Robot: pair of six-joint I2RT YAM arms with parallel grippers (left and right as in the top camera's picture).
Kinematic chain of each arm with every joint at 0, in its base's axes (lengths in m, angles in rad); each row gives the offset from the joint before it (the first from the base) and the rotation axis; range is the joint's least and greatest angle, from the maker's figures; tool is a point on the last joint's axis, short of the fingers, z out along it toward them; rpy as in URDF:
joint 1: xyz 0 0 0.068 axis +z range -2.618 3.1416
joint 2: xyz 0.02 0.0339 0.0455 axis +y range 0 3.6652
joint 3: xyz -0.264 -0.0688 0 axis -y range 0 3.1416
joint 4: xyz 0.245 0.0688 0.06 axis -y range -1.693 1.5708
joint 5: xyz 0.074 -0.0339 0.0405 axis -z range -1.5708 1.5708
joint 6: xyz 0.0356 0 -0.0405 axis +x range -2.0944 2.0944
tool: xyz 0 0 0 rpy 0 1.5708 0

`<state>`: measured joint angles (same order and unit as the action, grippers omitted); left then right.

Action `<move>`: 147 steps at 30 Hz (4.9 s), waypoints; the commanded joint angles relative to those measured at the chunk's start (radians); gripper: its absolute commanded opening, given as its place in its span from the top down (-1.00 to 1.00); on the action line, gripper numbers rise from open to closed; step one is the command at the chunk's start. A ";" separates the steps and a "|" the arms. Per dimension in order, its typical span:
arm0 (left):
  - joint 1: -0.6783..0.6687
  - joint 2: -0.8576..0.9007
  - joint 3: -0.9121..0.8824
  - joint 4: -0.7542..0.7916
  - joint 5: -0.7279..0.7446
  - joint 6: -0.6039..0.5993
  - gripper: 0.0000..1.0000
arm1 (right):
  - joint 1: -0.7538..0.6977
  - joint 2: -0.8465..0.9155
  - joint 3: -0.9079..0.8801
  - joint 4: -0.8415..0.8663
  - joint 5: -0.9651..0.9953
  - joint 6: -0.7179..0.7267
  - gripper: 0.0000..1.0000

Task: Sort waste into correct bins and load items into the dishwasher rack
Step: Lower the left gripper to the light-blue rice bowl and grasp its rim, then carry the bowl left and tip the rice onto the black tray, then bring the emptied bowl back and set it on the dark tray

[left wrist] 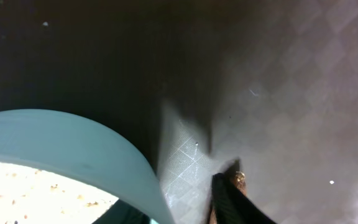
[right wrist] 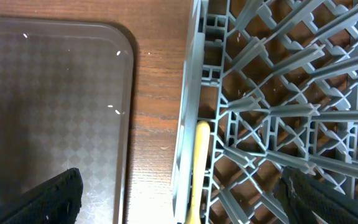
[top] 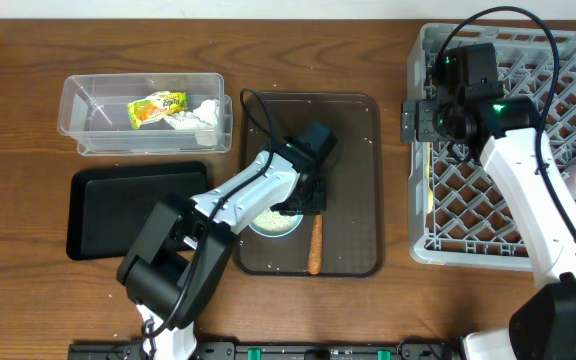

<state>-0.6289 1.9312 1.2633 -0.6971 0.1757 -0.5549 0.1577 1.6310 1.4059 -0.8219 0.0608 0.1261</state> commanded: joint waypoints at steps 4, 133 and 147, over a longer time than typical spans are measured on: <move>-0.001 0.014 -0.011 0.003 -0.014 -0.004 0.58 | -0.003 -0.002 -0.001 -0.005 0.011 0.014 -0.99; 1.266 -0.339 -0.396 0.293 1.255 0.128 0.88 | -0.011 -0.002 -0.001 -0.006 0.018 -0.031 -0.98; 0.772 -0.587 -0.343 0.367 0.672 0.104 0.88 | -0.011 -0.002 -0.001 0.003 0.018 -0.030 -0.99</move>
<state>0.2485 1.3647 0.8898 -0.3504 1.0897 -0.4442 0.1516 1.6310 1.4059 -0.8196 0.0685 0.1024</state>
